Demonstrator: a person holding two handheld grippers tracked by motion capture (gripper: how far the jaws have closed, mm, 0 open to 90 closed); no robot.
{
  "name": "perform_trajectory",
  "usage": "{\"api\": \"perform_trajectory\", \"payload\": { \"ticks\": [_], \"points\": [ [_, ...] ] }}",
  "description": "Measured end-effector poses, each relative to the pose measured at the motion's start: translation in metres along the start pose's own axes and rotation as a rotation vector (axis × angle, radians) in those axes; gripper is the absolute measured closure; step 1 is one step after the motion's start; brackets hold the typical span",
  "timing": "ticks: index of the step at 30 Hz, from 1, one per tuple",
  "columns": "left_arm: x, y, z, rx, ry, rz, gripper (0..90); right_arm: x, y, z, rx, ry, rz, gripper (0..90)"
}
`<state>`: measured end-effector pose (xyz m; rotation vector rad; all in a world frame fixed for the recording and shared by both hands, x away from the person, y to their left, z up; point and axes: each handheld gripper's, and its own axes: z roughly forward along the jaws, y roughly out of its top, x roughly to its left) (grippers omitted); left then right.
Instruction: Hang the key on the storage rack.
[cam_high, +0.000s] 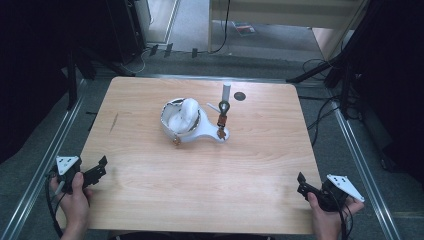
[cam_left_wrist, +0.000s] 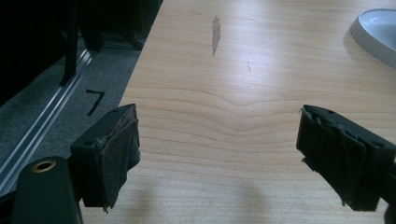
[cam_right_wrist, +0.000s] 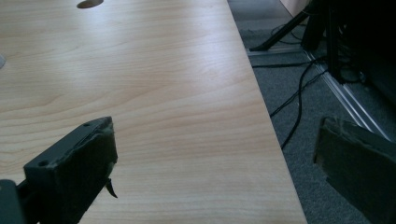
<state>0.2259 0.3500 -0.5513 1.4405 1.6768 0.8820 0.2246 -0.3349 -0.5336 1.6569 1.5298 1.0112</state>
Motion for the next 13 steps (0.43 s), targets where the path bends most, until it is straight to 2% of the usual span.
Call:
{"api": "perform_trajectory", "payload": {
  "ticks": [10,13],
  "points": [
    [-0.0015,-0.0001,-0.0002,0.003,0.007,0.011,13.9,0.0014,-0.0028,0.0013,-0.005,0.001,-0.015,0.0],
    [-0.0019,0.0,0.0004,0.008,0.009,0.012,13.9,0.0008,-0.0026,-0.0003,-0.011,0.009,-0.004,0.0]
  ]
}}
